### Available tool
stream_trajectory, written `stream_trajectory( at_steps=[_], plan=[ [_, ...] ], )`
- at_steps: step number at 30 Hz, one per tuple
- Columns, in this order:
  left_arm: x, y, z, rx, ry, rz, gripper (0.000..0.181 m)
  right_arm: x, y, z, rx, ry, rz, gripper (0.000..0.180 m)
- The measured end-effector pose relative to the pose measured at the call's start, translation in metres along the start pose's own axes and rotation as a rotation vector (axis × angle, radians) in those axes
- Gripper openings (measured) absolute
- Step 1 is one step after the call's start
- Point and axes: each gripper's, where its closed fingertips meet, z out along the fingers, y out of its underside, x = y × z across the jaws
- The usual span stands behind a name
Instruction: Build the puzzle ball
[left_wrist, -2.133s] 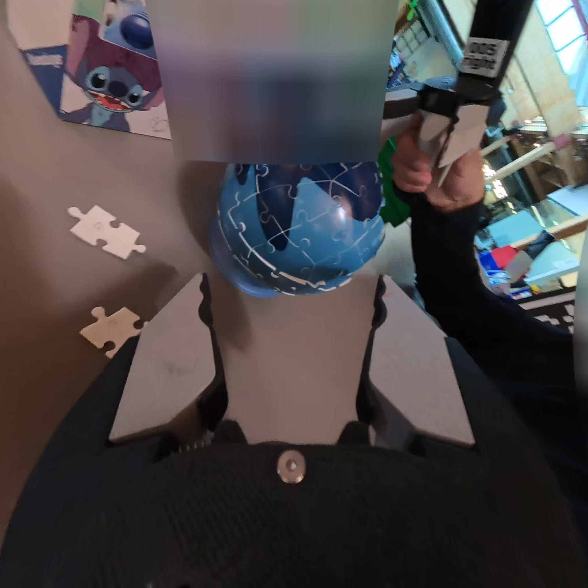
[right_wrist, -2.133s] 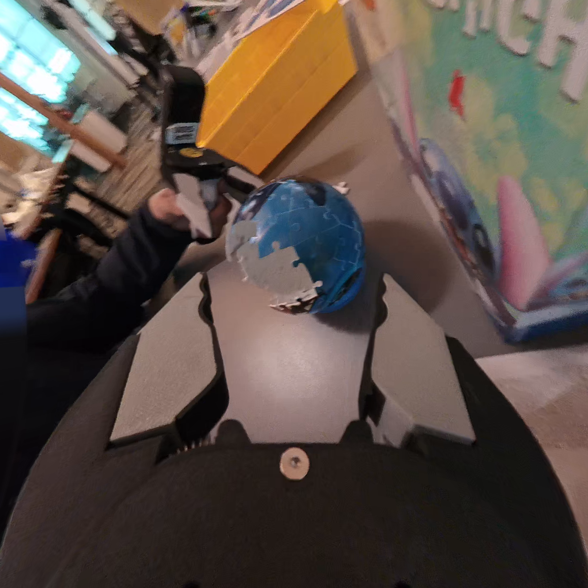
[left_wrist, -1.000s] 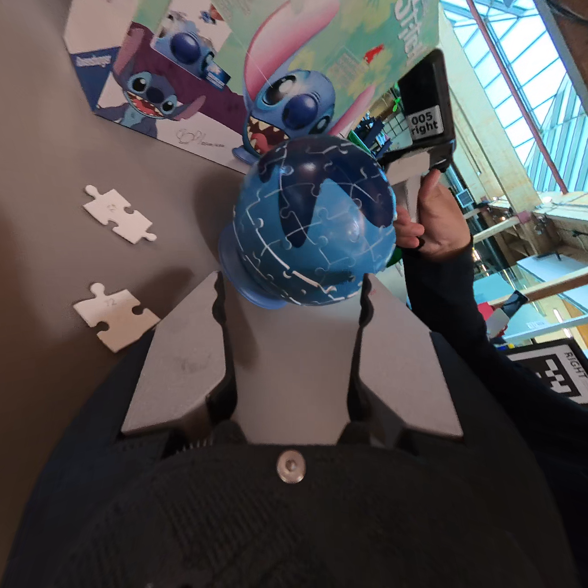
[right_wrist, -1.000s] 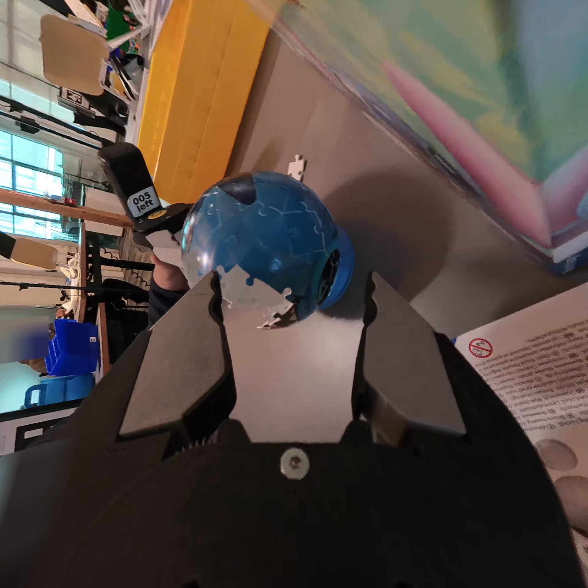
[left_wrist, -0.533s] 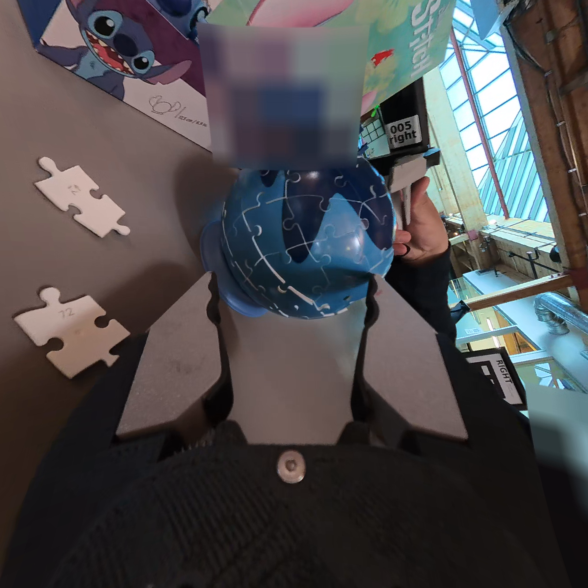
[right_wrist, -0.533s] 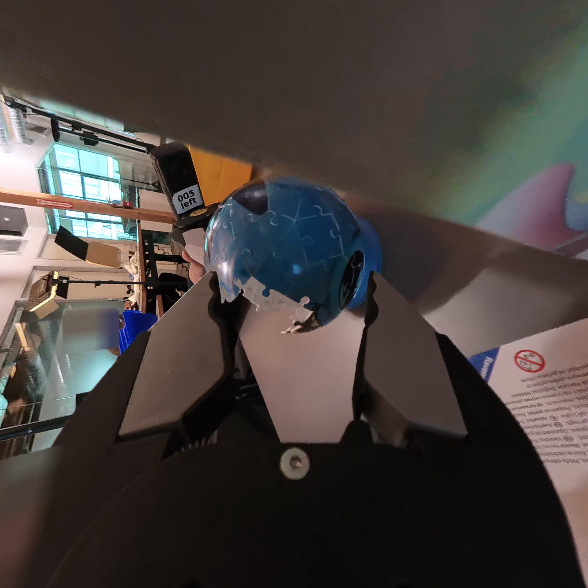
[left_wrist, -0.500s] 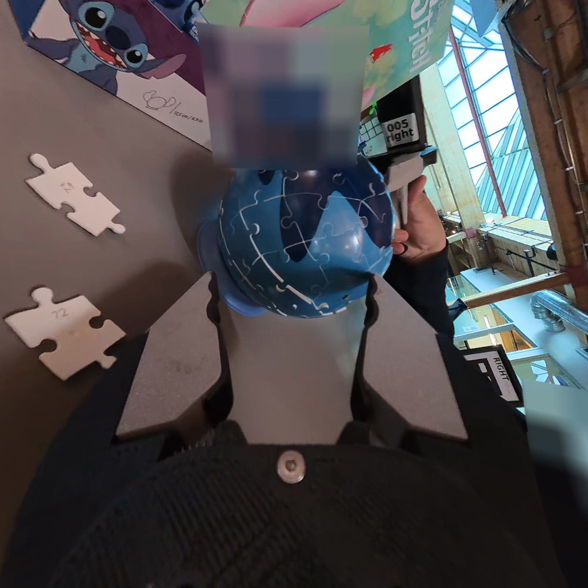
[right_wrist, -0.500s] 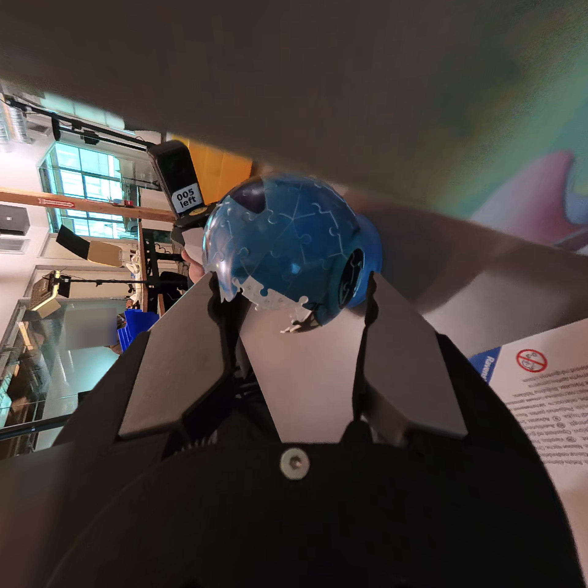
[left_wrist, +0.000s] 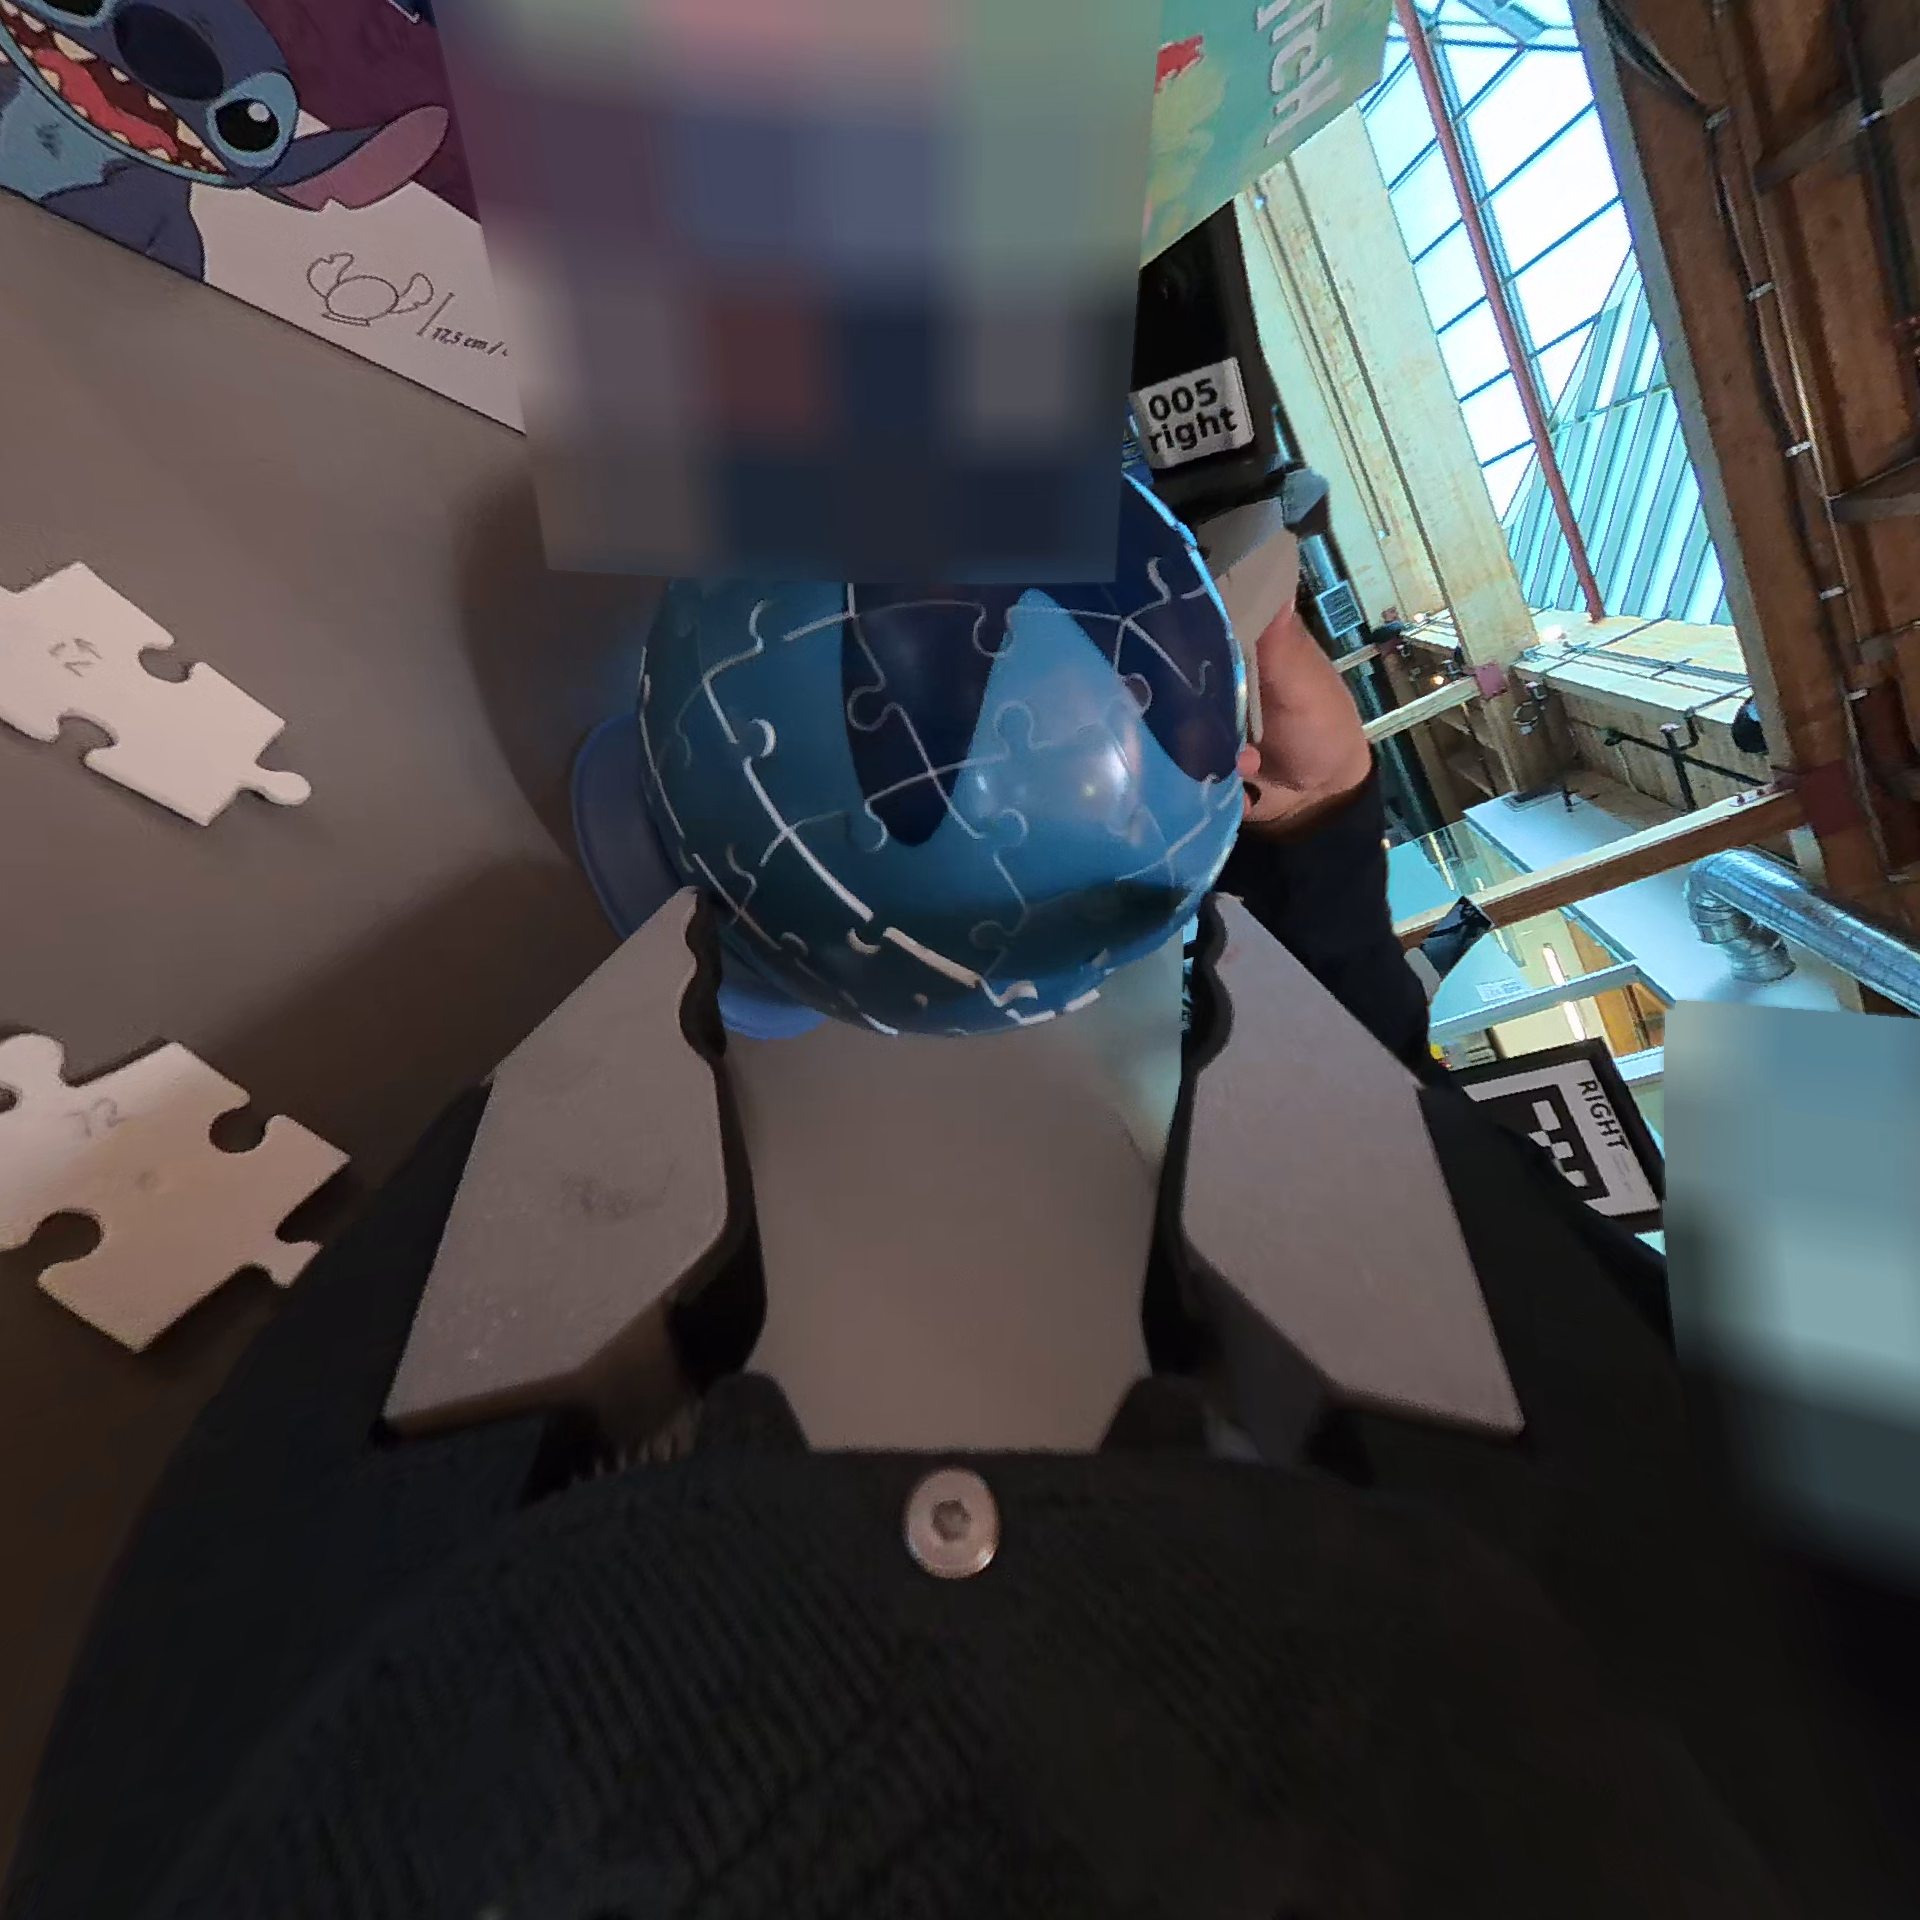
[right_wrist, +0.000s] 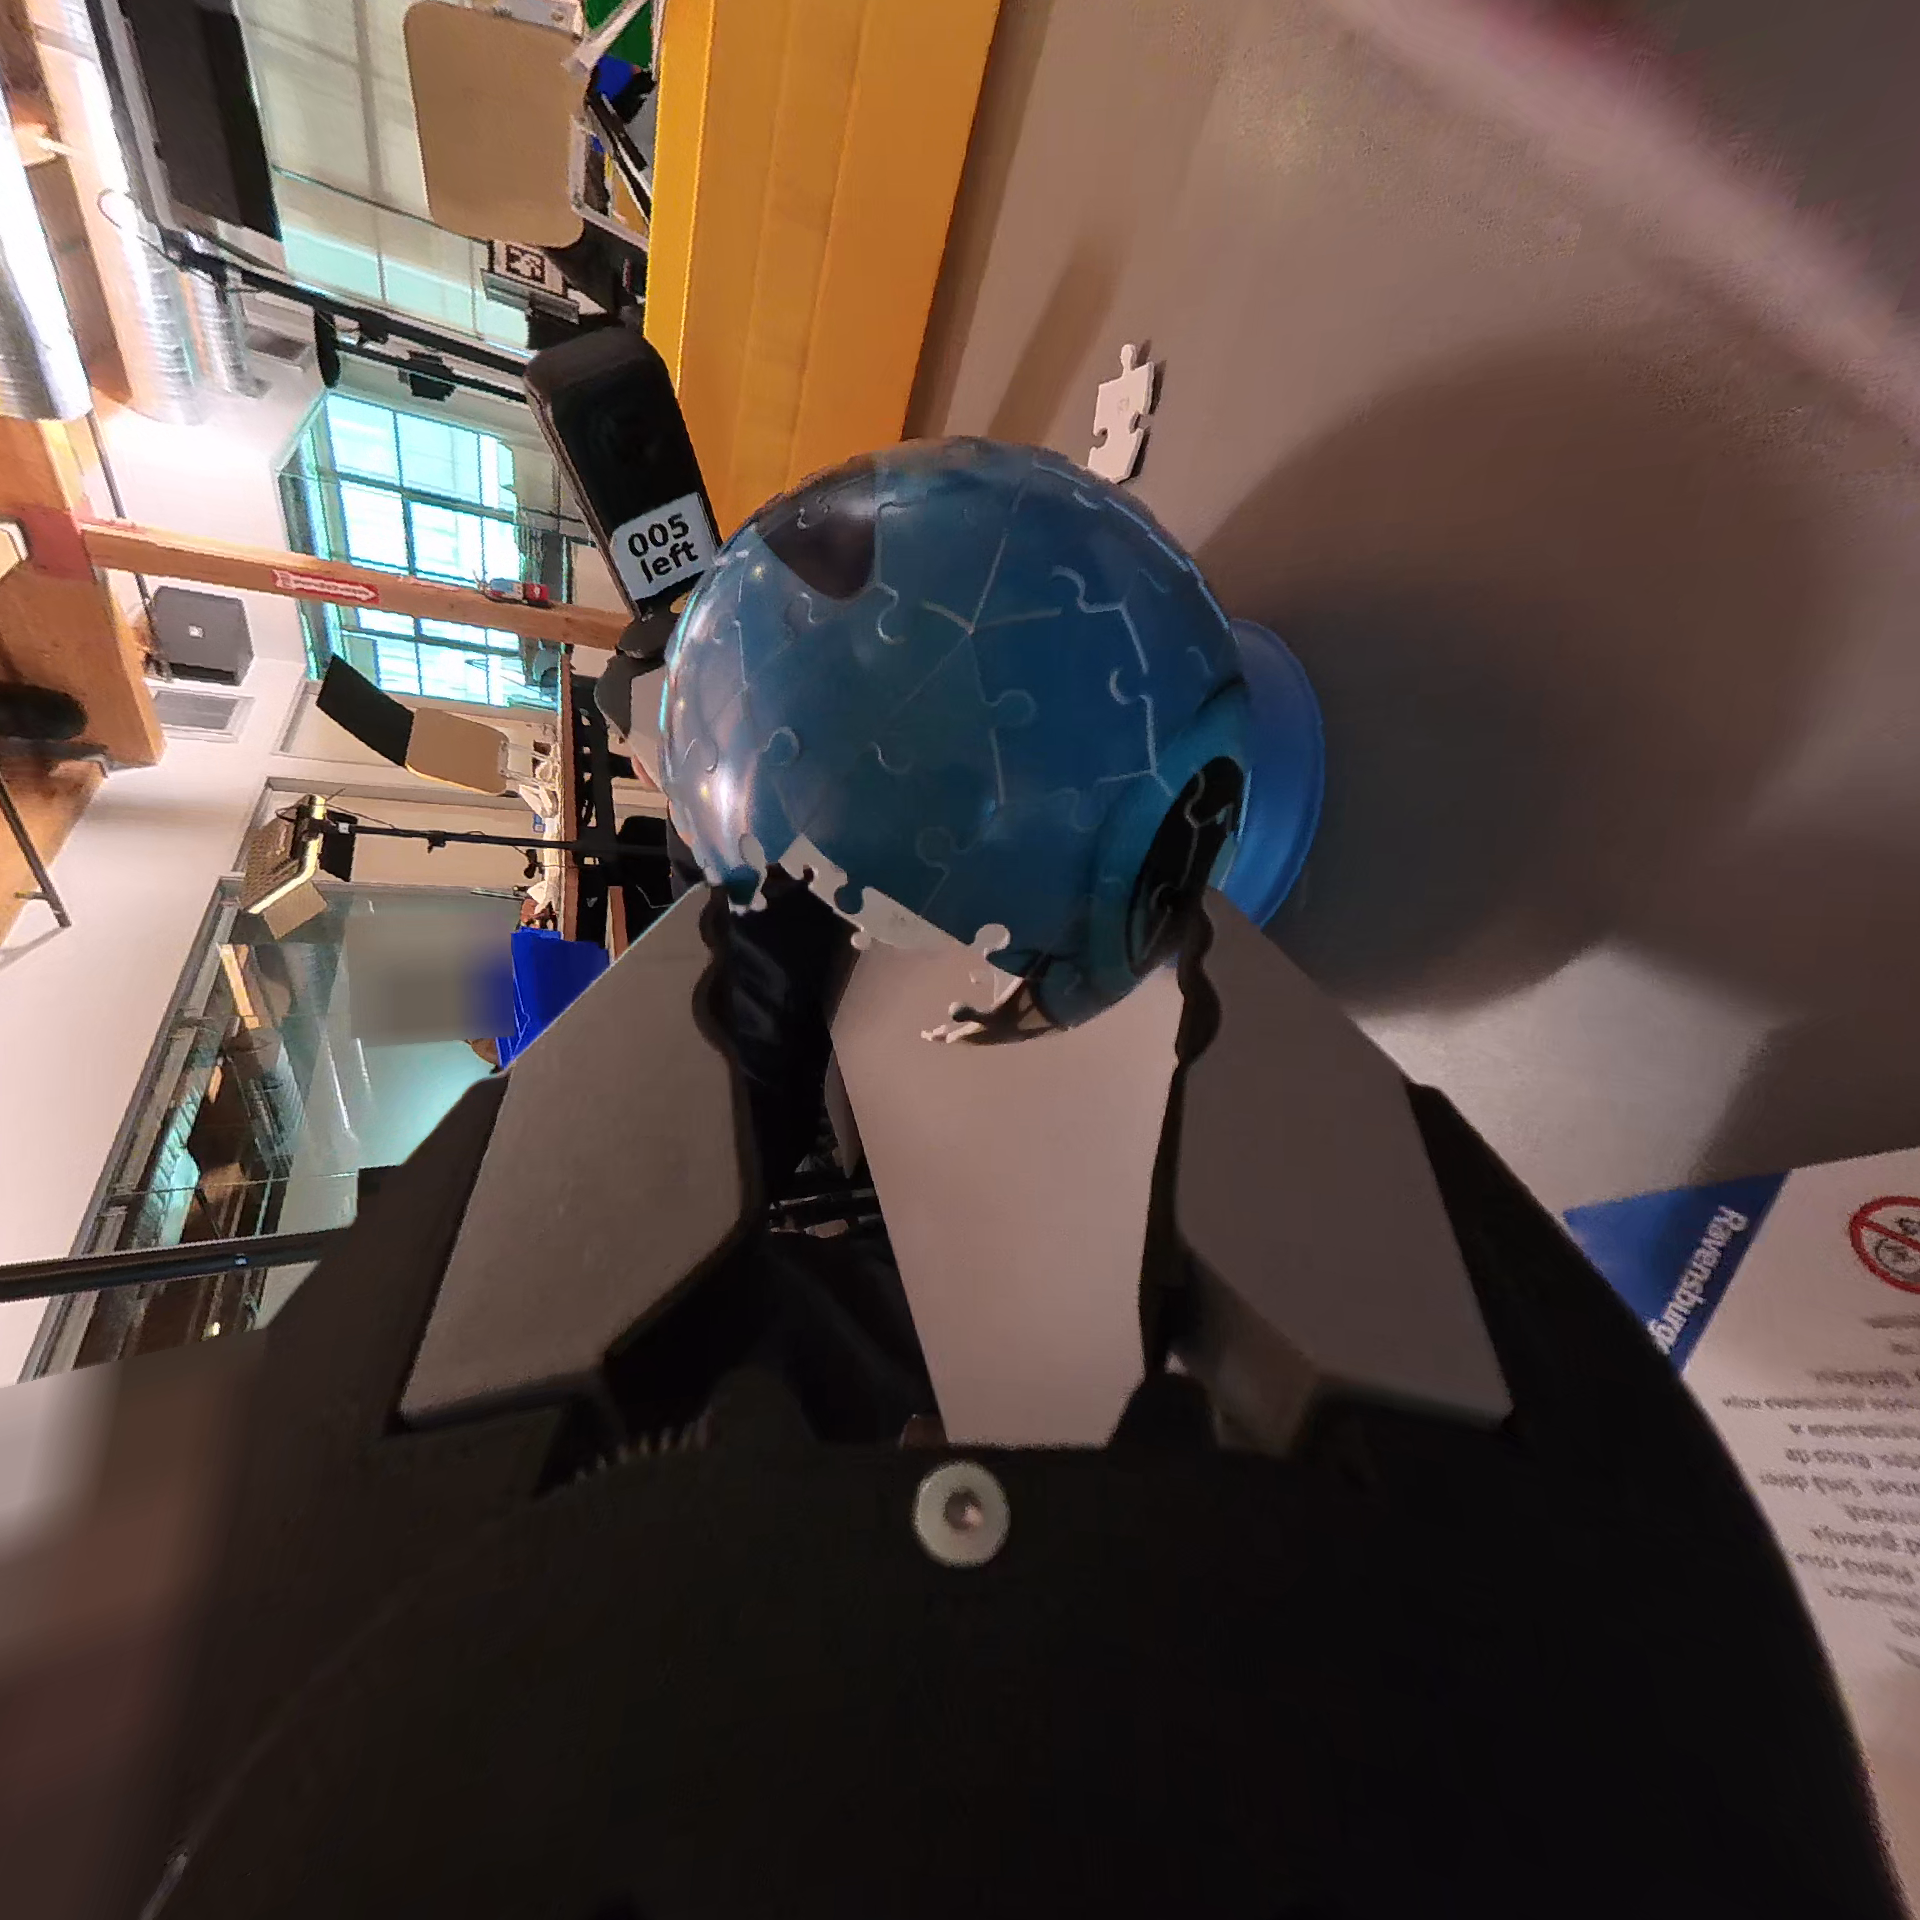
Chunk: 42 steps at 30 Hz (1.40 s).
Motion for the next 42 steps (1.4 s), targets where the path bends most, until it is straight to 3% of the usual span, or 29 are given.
stream_trajectory(
  at_steps=[11, 13, 17, 21, 29, 33, 42],
  plan=[
    [0.002, 0.003, -0.002, -0.052, -0.025, 0.191, 0.095, 0.002, 0.005, 0.011, 0.051, -0.031, -0.096, 0.089],
    [0.007, 0.004, -0.004, -0.054, 0.015, 0.155, 0.099, 0.002, 0.005, 0.01, 0.061, -0.051, -0.095, 0.088],
    [0.008, -0.008, -0.013, 0.031, 0.069, 0.032, 0.089, 0.003, 0.005, 0.007, 0.073, -0.076, -0.09, 0.084],
    [0.005, -0.027, -0.022, 0.126, 0.013, 0.012, 0.085, -0.002, 0.007, 0.002, 0.068, -0.079, -0.112, 0.086],
    [-0.009, -0.024, -0.014, 0.081, -0.144, -0.032, 0.086, -0.002, -0.01, -0.002, 0.109, -0.054, 0.004, 0.098],
    [-0.004, -0.019, -0.008, 0.05, -0.126, -0.063, 0.09, 0.002, -0.016, 0.004, 0.089, 0.012, 0.024, 0.097],
    [0.004, -0.022, -0.001, 0.081, -0.07, -0.126, 0.09, -0.002, -0.02, 0.011, 0.086, -0.024, 0.083, 0.098]
  ],
)
